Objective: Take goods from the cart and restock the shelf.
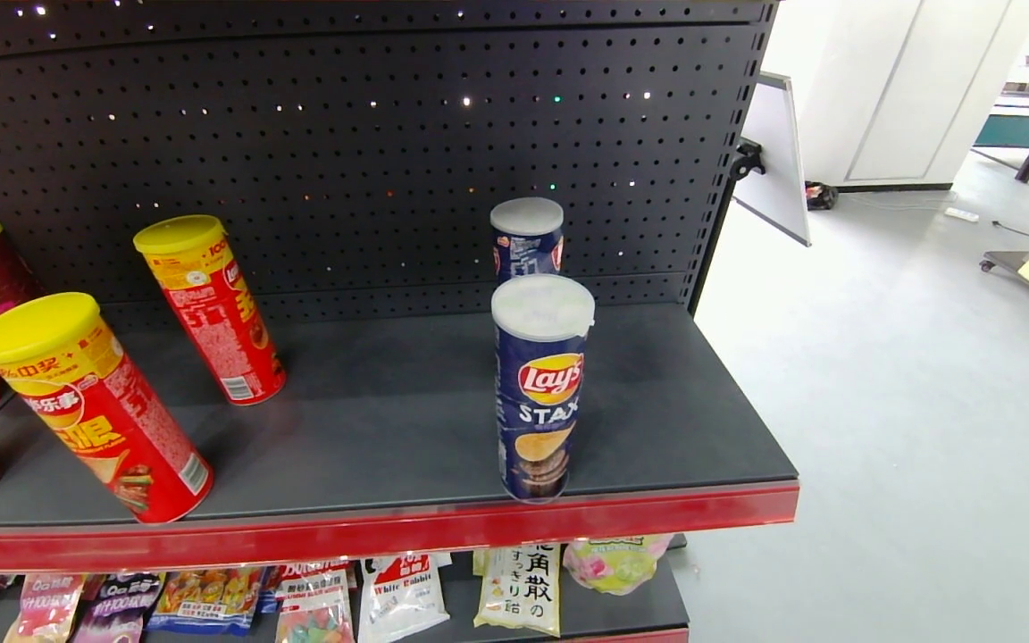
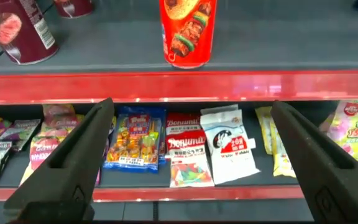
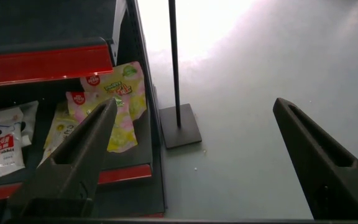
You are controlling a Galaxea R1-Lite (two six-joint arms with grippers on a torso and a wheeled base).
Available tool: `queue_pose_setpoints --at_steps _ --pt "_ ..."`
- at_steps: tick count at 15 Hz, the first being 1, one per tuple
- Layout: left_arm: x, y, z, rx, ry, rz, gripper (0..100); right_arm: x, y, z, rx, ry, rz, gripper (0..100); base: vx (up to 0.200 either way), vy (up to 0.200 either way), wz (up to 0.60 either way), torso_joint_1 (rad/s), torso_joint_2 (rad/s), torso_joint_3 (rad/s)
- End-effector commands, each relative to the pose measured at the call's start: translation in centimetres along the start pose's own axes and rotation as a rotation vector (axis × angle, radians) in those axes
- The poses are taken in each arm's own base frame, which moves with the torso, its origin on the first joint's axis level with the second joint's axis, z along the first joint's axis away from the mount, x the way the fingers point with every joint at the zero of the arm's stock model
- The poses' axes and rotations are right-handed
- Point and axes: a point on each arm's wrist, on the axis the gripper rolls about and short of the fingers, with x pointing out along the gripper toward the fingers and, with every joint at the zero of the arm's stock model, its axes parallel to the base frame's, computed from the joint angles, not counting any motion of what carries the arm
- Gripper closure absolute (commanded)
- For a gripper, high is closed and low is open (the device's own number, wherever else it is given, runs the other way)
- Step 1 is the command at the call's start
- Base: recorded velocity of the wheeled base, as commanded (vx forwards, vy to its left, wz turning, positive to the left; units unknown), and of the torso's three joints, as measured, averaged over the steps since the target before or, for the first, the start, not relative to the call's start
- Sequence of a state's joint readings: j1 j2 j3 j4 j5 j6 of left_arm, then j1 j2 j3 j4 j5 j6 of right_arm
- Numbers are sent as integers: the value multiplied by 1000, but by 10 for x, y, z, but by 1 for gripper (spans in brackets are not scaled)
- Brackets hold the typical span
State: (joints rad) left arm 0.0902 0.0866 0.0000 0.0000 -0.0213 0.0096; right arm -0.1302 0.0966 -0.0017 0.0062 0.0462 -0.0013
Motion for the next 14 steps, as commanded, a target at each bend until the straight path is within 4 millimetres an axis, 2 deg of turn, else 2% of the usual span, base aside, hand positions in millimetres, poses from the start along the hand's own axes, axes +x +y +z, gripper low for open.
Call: queue_pose_setpoints --at_steps 1,3,12,14 --pt "0 0 0 1 5 0 0 0 0 0 0 2 0 0 0 0 0 0 0 0" --pt "0 0 0 -1 5 0 0 0 0 0 -2 2 -2 0 0 0 0 0 0 0" --pt "0 0 0 -1 5 -1 0 0 0 0 -2 2 -2 0 0 0 600 3 2 3" --pt "0 0 0 -2 5 -1 0 0 0 0 -2 2 -2 0 0 0 0 0 0 0"
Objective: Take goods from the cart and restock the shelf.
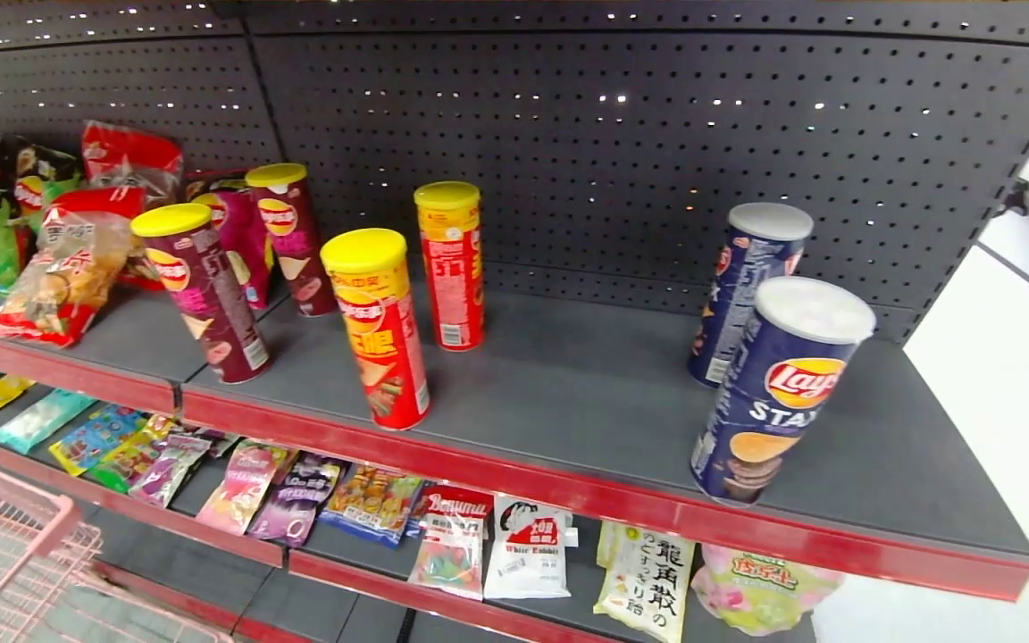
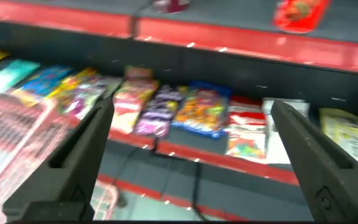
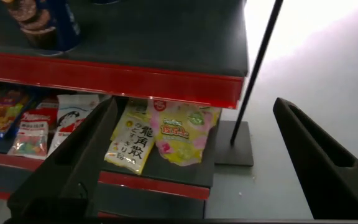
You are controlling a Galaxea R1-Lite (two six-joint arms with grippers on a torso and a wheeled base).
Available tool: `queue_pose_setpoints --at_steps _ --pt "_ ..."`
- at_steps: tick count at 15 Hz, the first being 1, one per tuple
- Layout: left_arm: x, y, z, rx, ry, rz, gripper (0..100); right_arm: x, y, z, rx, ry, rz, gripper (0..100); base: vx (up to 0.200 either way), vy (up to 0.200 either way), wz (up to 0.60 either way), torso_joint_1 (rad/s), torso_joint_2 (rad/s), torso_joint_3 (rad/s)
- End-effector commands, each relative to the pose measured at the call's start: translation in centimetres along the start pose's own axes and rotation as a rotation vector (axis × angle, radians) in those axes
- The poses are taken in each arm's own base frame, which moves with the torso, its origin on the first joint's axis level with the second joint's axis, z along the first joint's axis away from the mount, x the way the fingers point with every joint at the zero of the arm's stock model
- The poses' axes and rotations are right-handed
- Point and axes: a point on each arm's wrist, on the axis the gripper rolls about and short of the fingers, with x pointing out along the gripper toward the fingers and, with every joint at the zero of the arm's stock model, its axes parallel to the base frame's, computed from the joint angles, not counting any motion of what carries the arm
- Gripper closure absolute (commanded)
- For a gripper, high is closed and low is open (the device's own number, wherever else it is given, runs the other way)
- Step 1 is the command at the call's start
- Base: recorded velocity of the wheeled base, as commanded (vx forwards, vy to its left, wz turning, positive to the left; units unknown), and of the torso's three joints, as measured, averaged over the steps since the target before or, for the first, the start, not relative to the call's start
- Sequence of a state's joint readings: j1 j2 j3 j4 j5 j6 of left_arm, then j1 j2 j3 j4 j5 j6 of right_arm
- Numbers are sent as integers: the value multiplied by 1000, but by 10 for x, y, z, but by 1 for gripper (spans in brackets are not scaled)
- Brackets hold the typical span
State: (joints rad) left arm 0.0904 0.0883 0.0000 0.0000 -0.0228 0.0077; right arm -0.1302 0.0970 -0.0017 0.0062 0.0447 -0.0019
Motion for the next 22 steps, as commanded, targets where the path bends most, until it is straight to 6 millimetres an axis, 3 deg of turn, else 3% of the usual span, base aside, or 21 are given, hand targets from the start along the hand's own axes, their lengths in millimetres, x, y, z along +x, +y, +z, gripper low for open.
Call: queue_pose_setpoints --at_steps 1,12,16,18,22 --pt "0 0 0 0 4 0 0 0 0 0 0 1 3 0 0 0 0 0 0 0" --pt "0 0 0 5 4 0 0 0 0 0 -3 1 0 0 0 0 0 0 0 0" --pt "0 0 0 3 4 0 0 0 0 0 -3 3 0 0 200 0 0 -6 0 4" --pt "0 0 0 1 4 0 0 0 0 0 -3 1 4 0 0 0 0 0 0 0" --pt "0 0 0 1 4 0 0 0 0 0 -1 1 4 0 0 0 -600 7 5 -2"
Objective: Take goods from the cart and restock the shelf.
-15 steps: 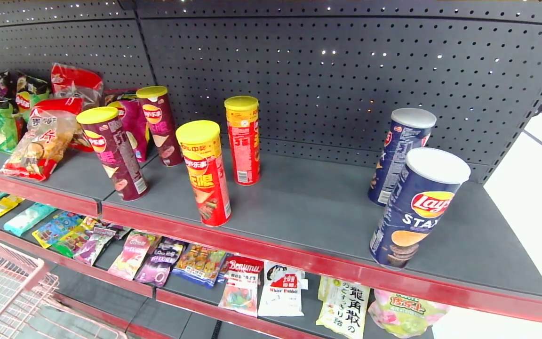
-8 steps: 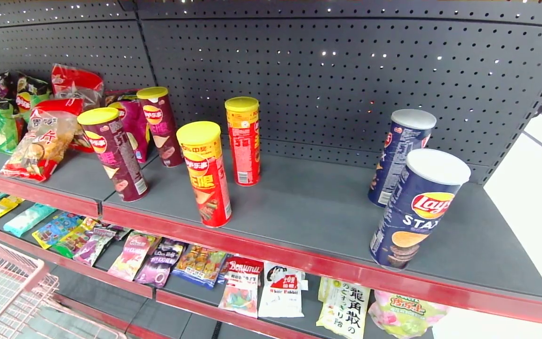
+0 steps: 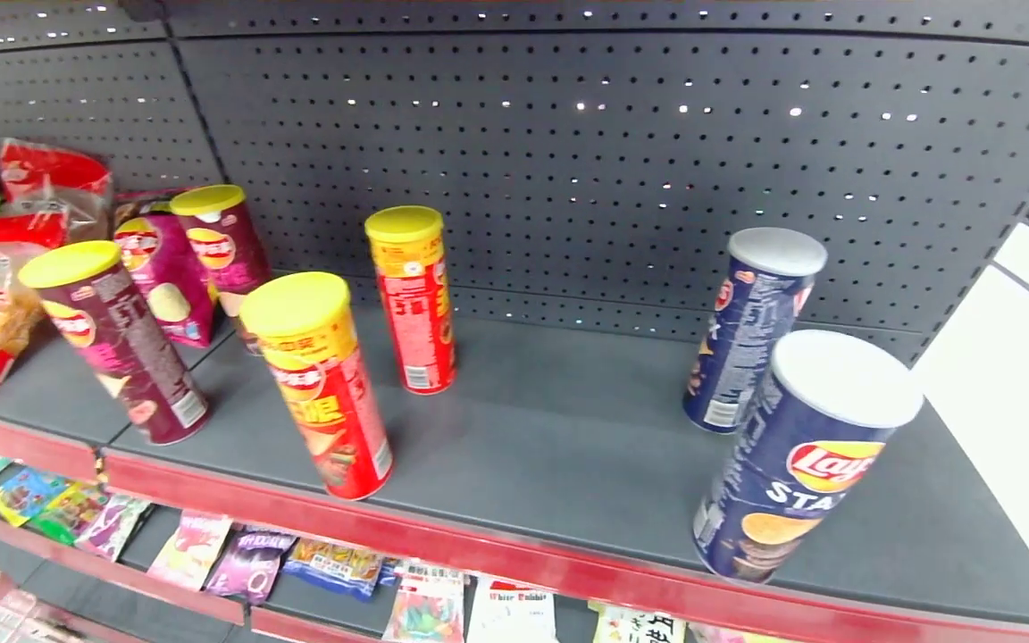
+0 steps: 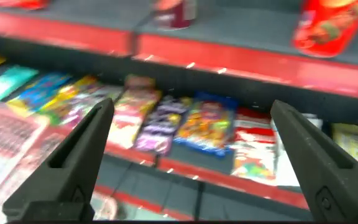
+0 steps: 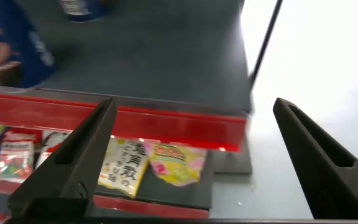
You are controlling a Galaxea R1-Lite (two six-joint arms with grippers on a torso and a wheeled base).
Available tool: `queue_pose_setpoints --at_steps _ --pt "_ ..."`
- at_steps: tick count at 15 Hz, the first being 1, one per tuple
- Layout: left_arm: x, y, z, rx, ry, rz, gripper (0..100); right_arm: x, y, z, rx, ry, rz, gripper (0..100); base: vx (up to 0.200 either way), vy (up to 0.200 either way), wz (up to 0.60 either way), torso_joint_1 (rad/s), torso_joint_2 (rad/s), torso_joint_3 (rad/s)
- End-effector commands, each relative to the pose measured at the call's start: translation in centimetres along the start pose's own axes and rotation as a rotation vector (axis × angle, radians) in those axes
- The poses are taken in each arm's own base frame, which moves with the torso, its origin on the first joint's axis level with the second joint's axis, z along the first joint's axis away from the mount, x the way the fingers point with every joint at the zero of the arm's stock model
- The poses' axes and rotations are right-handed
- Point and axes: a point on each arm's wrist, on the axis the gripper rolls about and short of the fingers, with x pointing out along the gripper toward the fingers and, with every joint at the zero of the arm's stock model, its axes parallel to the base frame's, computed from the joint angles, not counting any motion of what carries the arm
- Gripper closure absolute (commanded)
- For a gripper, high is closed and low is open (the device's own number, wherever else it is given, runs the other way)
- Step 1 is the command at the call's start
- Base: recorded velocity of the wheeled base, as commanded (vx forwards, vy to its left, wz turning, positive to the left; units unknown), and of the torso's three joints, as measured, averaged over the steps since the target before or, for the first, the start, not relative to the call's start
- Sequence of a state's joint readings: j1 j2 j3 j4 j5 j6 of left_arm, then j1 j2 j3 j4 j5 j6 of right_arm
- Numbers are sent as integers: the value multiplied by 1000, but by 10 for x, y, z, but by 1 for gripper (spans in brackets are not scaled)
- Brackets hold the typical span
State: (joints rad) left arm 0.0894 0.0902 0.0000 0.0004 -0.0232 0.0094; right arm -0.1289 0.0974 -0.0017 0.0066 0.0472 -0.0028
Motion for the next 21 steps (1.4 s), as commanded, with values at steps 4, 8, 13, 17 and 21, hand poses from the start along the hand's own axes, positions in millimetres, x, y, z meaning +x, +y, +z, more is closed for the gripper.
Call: queue_pose_setpoints --at_steps 4,8,13,17,21 --pt "0 0 0 0 1 1 0 0 0 0 -2 0 0 0 0 0 -300 4 1 0" --pt "0 0 1 -3 0 1 0 0 0 0 0 0 2 0 0 0 0 0 0 0" --pt "0 0 0 -2 1 1 0 0 0 0 -9 0 3 0 0 0 0 0 0 0" --pt "0 0 0 -3 1 1 0 17 2 120 71 -42 152 0 0 0 0 0 0 0" --pt "0 0 0 -2 1 1 0 88 9 134 -21 186 231 0 0 0 0 0 0 0"
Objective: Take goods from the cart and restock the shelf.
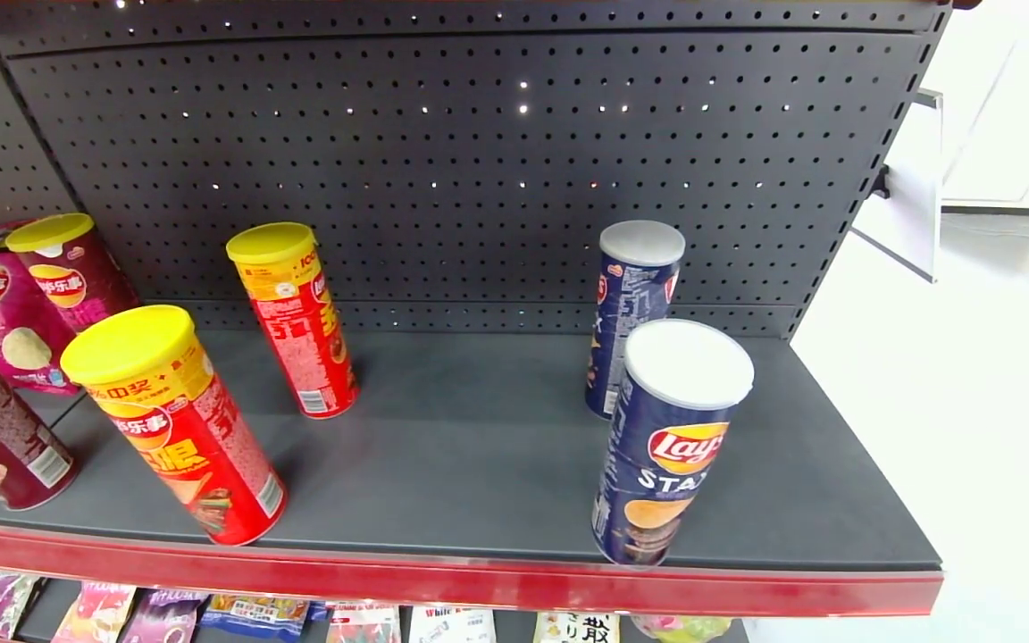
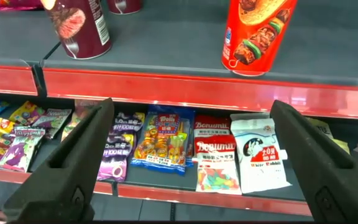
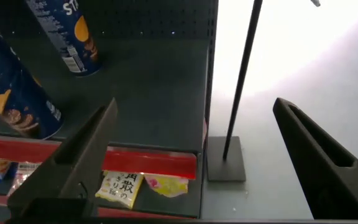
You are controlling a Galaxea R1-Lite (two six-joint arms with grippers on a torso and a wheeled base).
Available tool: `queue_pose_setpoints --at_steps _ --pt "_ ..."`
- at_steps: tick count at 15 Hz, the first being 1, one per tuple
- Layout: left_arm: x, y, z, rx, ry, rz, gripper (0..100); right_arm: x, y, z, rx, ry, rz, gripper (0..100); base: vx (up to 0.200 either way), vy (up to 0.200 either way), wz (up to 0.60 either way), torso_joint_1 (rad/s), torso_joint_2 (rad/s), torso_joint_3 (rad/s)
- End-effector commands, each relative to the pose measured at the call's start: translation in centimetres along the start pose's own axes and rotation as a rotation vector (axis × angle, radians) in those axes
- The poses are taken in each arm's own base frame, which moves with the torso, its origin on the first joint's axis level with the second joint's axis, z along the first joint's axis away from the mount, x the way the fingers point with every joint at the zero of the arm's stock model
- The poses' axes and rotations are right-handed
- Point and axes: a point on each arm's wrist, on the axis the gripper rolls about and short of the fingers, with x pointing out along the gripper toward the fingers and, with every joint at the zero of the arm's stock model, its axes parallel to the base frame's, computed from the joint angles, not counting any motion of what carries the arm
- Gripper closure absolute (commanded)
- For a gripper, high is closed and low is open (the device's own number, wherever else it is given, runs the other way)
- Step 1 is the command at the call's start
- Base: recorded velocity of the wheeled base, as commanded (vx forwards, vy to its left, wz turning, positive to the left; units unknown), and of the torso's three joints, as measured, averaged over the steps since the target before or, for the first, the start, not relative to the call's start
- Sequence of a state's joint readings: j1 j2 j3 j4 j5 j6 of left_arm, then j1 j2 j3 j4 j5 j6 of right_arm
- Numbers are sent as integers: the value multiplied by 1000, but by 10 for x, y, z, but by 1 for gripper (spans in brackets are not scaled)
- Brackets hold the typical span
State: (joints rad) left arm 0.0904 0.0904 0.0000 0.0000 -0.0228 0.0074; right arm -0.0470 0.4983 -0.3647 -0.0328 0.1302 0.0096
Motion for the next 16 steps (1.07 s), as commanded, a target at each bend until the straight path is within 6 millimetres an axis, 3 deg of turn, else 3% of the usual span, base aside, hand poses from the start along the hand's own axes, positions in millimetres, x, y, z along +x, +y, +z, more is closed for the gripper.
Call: queue_pose_setpoints --at_steps 1,5,8,12,16 --pt "0 0 0 0 2 0 0 78 -1 19 -16 253 94 0 0 0 0 0 0 0" --pt "0 0 0 -1 2 0 0 118 9 5 -40 430 124 0 0 0 0 0 0 0" --pt "0 0 0 0 2 0 0 133 13 -4 -47 501 128 0 0 0 0 0 0 0" --pt "0 0 0 -1 2 0 0 144 42 -8 -42 492 251 0 0 0 0 0 0 0" --pt "0 0 0 0 2 0 0 147 61 -17 -63 537 234 0 0 0 0 0 0 0"
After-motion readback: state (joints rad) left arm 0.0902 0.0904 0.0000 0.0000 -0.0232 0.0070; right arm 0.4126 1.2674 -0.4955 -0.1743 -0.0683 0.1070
